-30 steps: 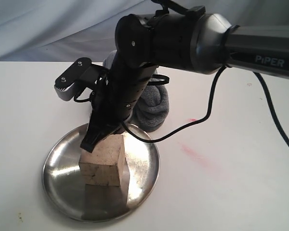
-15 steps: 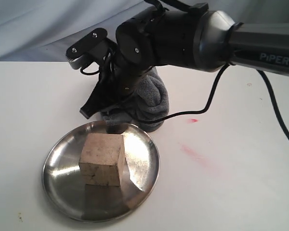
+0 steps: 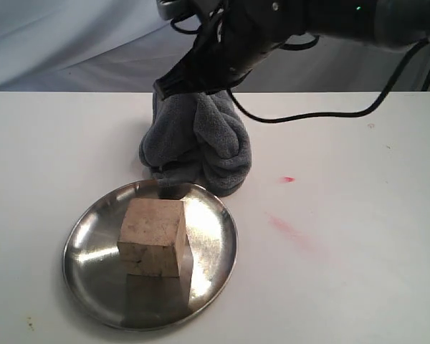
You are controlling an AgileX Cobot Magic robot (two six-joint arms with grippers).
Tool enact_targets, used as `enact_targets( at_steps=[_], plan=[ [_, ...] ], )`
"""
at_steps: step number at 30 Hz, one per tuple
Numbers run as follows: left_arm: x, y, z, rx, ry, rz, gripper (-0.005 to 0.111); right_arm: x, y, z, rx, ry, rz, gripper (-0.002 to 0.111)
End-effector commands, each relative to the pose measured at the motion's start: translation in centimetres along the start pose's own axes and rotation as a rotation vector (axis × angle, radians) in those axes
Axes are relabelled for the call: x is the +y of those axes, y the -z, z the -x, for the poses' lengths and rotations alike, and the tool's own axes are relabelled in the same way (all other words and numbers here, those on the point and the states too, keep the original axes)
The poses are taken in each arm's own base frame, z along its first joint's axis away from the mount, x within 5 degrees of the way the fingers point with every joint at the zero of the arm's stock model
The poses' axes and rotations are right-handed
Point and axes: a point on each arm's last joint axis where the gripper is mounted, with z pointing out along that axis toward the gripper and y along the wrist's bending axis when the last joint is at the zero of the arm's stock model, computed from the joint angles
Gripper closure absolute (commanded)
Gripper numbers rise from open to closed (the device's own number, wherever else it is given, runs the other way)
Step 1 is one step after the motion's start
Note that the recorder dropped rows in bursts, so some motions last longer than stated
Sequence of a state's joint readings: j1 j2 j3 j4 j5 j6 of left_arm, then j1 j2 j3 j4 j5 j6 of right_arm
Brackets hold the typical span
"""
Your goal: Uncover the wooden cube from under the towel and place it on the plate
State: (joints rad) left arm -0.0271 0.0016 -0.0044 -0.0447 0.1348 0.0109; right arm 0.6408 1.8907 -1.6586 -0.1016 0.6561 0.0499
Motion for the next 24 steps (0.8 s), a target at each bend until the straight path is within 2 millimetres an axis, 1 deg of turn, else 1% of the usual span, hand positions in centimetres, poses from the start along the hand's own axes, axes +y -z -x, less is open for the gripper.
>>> enact_targets(
  at_steps=[1, 3, 6, 7, 8, 10, 11, 13, 14, 16, 17, 21, 24],
  plan=[
    [0.0, 0.0, -0.1, 0.001, 0.001, -0.001, 0.105, -2.3, 2.3, 0.7, -0.041, -0.053, -0.033, 0.108],
    [0.0, 0.0, -0.1, 0.001, 0.001, -0.001, 0.105, -3.7, 3.3, 0.9, -0.059, -0.096, -0.052, 0.108],
    [0.0, 0.0, -0.1, 0.001, 0.001, -0.001, 0.105, -6.4, 4.4, 0.7, -0.064, -0.171, -0.097, 0.108],
    [0.0, 0.0, -0.1, 0.001, 0.001, -0.001, 0.105, -7.2, 4.7, 0.5, -0.063, -0.193, -0.112, 0.108],
    [0.0, 0.0, -0.1, 0.001, 0.001, -0.001, 0.105, -8.5, 5.1, 0.2, -0.068, -0.225, -0.135, 0.108],
    [0.0, 0.0, -0.1, 0.001, 0.001, -0.001, 0.105, -10.2, 5.5, -0.8, -0.074, -0.27, -0.166, 0.108],
    [0.0, 0.0, -0.1, 0.001, 0.001, -0.001, 0.105, -11.4, 5.8, -1.6, -0.084, -0.295, -0.191, 0.108],
    [0.0, 0.0, -0.1, 0.001, 0.001, -0.001, 0.105, -12.8, 6.3, -2.9, -0.108, -0.335, -0.221, 0.108],
    [0.0, 0.0, -0.1, 0.001, 0.001, -0.001, 0.105, -13.7, 6.5, -4.1, -0.117, -0.363, -0.243, 0.108],
    [0.0, 0.0, -0.1, 0.001, 0.001, -0.001, 0.105, -14.9, 7.1, -5.5, -0.158, -0.398, -0.27, 0.108],
    [0.0, 0.0, -0.1, 0.001, 0.001, -0.001, 0.105, -15.3, 7.5, -6.6, -0.175, -0.423, -0.28, 0.108],
    [0.0, 0.0, -0.1, 0.001, 0.001, -0.001, 0.105, -16.9, 8.8, -9.6, -0.267, -0.514, -0.326, 0.108],
    [0.0, 0.0, -0.1, 0.001, 0.001, -0.001, 0.105, -17.6, 9.7, -11.0, -0.317, -0.531, -0.365, 0.108]
  ],
)
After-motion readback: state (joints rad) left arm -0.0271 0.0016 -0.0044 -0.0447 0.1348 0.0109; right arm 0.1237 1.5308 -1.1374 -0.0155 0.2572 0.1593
